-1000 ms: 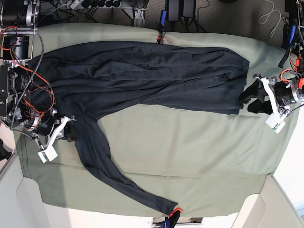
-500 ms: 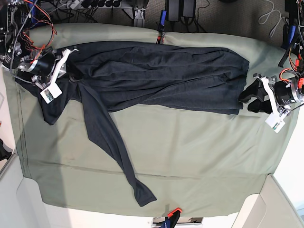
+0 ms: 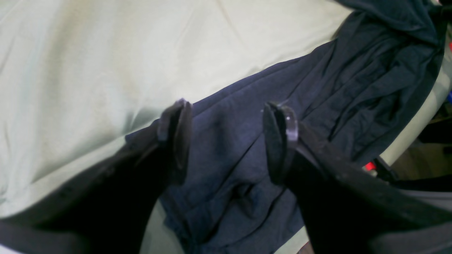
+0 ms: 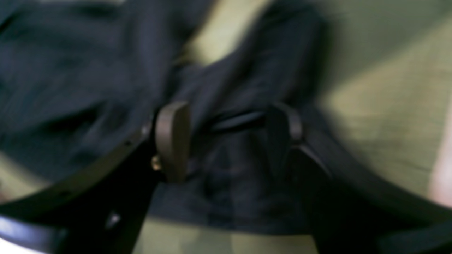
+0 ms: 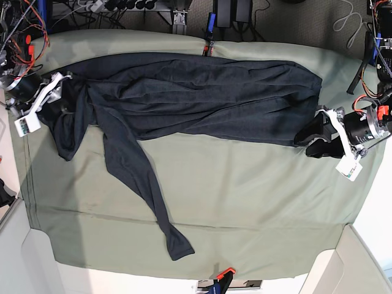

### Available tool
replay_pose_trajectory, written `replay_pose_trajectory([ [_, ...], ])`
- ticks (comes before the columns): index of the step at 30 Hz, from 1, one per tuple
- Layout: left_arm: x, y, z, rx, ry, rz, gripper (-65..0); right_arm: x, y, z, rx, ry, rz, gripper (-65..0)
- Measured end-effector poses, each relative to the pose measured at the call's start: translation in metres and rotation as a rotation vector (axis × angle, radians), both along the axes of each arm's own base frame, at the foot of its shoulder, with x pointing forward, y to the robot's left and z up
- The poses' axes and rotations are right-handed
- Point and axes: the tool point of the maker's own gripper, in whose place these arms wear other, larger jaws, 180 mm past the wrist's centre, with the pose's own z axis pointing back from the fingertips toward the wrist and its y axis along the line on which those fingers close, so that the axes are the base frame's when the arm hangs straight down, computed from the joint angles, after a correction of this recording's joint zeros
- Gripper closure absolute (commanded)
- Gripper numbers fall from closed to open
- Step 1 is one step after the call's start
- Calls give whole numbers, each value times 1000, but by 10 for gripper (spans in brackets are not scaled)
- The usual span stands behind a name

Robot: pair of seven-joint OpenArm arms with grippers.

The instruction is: Fold the T-shirt properly

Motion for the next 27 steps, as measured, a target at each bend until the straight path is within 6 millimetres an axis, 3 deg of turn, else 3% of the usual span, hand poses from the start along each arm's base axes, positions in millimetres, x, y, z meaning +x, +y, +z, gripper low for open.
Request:
replay_pose_trajectory([
  [3,0,0,0,-1,0,0,-348,27,-13,14,49,-70,-83,-343],
  [5,0,0,0,0,0,0,-348,42,-13,13,90,-88,-107,-343],
  [12,0,0,0,1,0,0,-349,87,-24,-8,137,-53,-207,-343],
  [16,3,-1,3,-10,-19,6,-349,89,-31,-42,178,23,-274,-335],
  [17,4,-1,4,-10,-28,8,-349,87,-31,-50,187,49,-284,-291],
  [20,9,1,8,-3,-51,13,-378,82,-27,-66,205,92,-297,-25],
  [21,12,1,10,1,-58,13,-390,81,-25,-68,203,93,-297,0],
  [27,28,-3,25,15,-112,0,-396,79,-28,-67,191,101,-302,0],
])
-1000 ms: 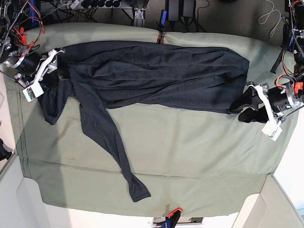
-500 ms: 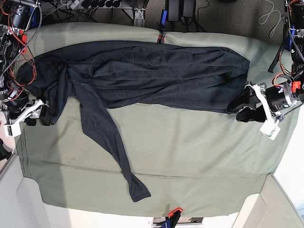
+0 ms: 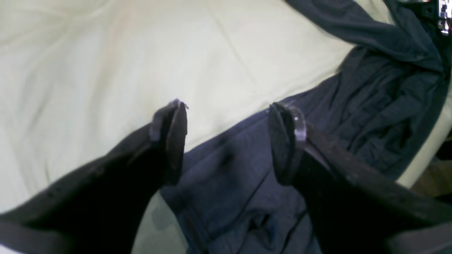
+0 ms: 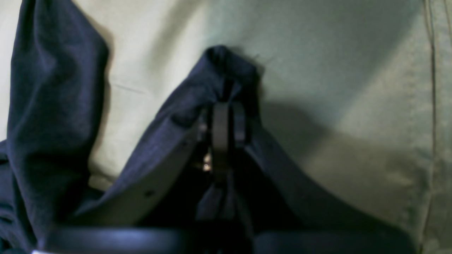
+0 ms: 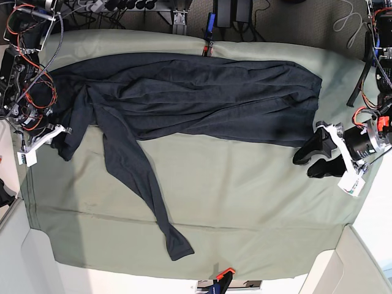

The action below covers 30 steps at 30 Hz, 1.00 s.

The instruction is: Fold the T-shirt properly

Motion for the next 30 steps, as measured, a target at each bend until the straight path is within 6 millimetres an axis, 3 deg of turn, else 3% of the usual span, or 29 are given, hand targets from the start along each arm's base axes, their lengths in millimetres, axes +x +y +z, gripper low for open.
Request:
replay_pose_trajectory([
  [9,0,-33,-23,42,10,-80,-396,-23,-42,11,-9,12,-92,0],
  [13,16,-55,-24,11,-17,-101,-396,-39,-53,3,-24,40,-106,0],
  [17,35,-75,-49,-39,50,-99,-396,-47,-64,3,-20,36,-143,0],
  [18,41,-81,-55,-57,70,-96,-396,-48,-66,4,-14,31,-150,-18],
  [20,53,-94,-64,-95,103,-92,-396,-49,-65,4,-2,28,-152,-264],
  [21,59,-101,-67,-115,116,-91,-396,-48,-64,5,8,23,-151,-360],
  [22,64,-110,-68,-133,127,-95,-396,-46,-63,8,22,8,-150,-414],
  [27,71,-142,-76,-156,199,-138,-396,-41,-51,21,67,-35,-109,-426],
  [30,73,-143,-73,-148,201,-146,-395,-28,-39,54,78,-131,-57,-426],
])
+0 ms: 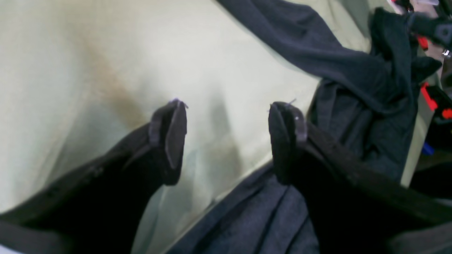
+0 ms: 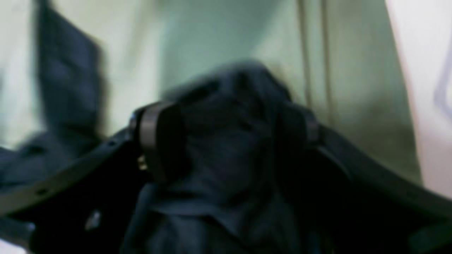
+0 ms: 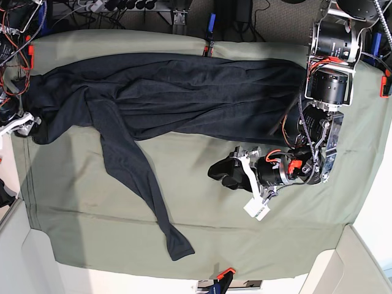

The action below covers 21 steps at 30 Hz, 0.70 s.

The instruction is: Fold the T-shirt properly

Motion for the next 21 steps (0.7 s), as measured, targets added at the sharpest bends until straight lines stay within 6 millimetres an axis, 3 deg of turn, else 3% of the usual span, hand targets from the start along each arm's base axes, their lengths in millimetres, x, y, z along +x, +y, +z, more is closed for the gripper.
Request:
replay_pose_trajectory([
  [3,-4,11,-6,40,26,-5,-395,10,14,24,-31,-72,56,-426],
  [5,-7,23,-9,64,34,5,-395,13,31,27,-51,-77,116,-426],
  [8,-8,43,-10,90,40,24,-395,21,73,28,-66,-85,239,-426],
  [12,-11,67,-9,119,47,46,-395,46,134,32,-109,-126,359,-426],
  [14,-12,72,-9,128,52,48,-395,59,158,26,-138,-117,366,-426],
  [21,-16,76,-10,128,70,47,-395,98,211,-11,-243,-21,347,-426],
])
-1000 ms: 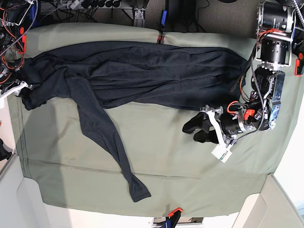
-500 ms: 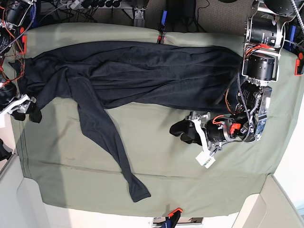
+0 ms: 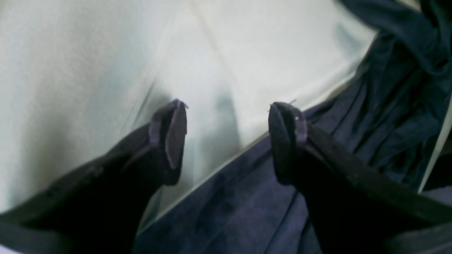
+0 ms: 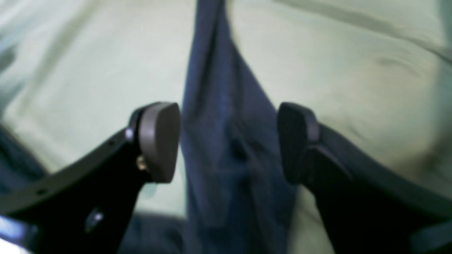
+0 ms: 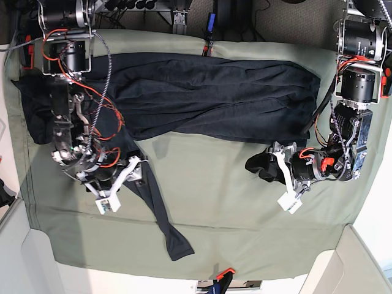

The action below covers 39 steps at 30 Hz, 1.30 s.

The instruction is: Fold the T-shirt properly

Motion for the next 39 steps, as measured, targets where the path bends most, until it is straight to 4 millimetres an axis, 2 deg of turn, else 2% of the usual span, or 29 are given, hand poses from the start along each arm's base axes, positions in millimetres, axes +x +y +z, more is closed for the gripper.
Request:
replay_pose_trajectory([
  [3,-7,-1,-5,-10,21,-2,-395,2,14,-20,-43,40,5,-426],
  [6,-10,-1,-10,-4,35,-4,-395,-4,10,-44,-104,99,-16,-426],
  [9,-10,-1,-9,-8,33,-3,-395,0,6,-46,-124,98,-39,-420],
  [10,-10,-1,-9,-5,34,-4,-395,0,5,-47,-126,99,-42,-390],
  [11,-10,-1,-9,-6,34,-4,-395,0,5,-47,-127,99,-42,-329],
  [14,-10,-2,-9,-11,34,-3,-395,0,5,-47,-128,99,-44,-51],
  [15,-10,-2,-9,-12,33,-3,-395,0,5,-45,-128,99,-44,0],
  [20,-9,1,-3,0,15,-9,-395,-7,9,-35,-126,128,-24,0],
  [26,-7,17,12,52,-25,-21,-395,-19,58,19,63,44,165,0],
  [28,-8,25,13,70,-20,-17,-395,-35,73,25,103,28,240,0],
  [32,-10,39,17,85,-17,-6,-395,-85,99,16,140,66,378,0],
  [34,-10,47,19,99,-16,-1,-395,-107,109,21,164,51,435,0],
  [36,-11,52,20,108,-12,2,-395,-124,112,26,170,33,460,0],
  [39,-17,45,21,65,22,-12,-395,-146,106,29,158,19,468,0],
])
